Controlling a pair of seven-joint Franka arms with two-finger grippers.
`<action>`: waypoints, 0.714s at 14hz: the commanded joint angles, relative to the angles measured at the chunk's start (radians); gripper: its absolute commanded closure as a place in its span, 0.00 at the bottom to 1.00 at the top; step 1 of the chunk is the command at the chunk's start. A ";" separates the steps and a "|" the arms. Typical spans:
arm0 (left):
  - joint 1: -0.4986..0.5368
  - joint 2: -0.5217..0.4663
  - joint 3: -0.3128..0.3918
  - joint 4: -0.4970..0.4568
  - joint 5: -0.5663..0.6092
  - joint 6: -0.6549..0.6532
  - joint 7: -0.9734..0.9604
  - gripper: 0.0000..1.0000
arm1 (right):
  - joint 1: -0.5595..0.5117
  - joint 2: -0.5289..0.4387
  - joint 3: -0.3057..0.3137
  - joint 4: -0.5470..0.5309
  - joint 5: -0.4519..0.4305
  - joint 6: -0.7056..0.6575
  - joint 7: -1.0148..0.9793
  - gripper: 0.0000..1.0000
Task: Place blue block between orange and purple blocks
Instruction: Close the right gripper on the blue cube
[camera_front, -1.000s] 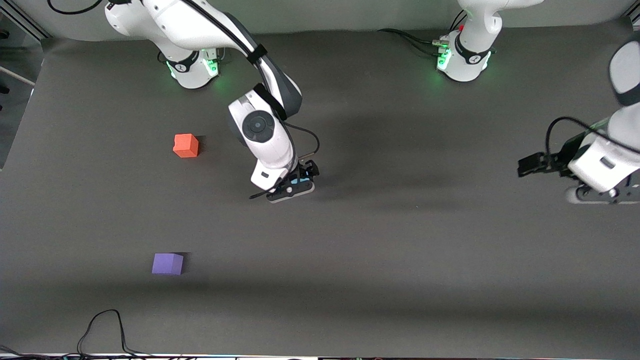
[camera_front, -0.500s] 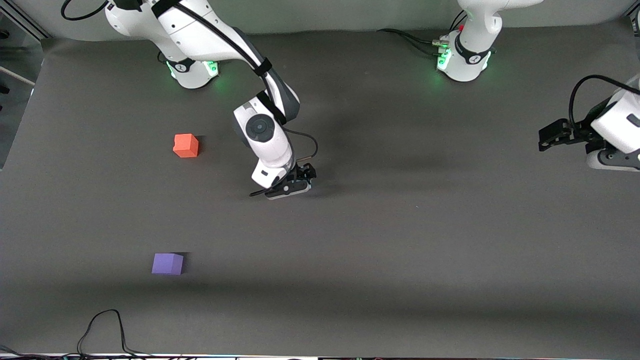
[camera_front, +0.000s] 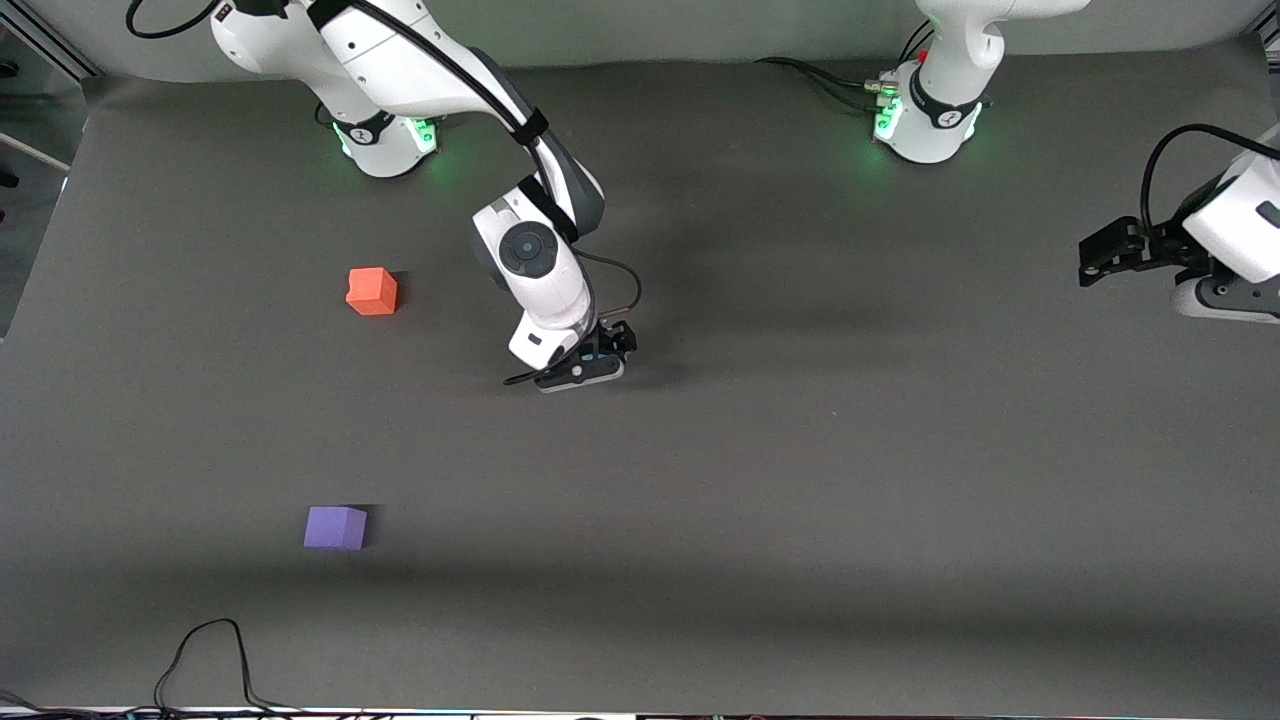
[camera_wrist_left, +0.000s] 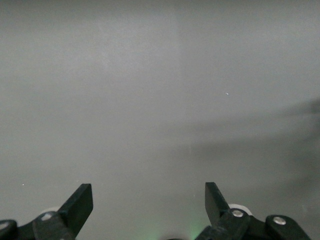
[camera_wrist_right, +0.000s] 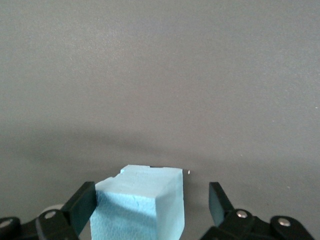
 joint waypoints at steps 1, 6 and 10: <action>-0.009 -0.006 0.015 0.005 0.000 -0.012 -0.004 0.00 | 0.016 -0.032 -0.008 -0.023 0.021 -0.017 0.041 0.00; 0.001 0.002 0.004 0.006 0.000 -0.016 -0.004 0.00 | 0.026 -0.040 -0.006 -0.069 0.020 -0.002 0.057 0.00; 0.001 0.005 0.007 0.005 0.000 -0.027 -0.003 0.00 | 0.038 -0.038 -0.006 -0.086 0.021 0.019 0.060 0.41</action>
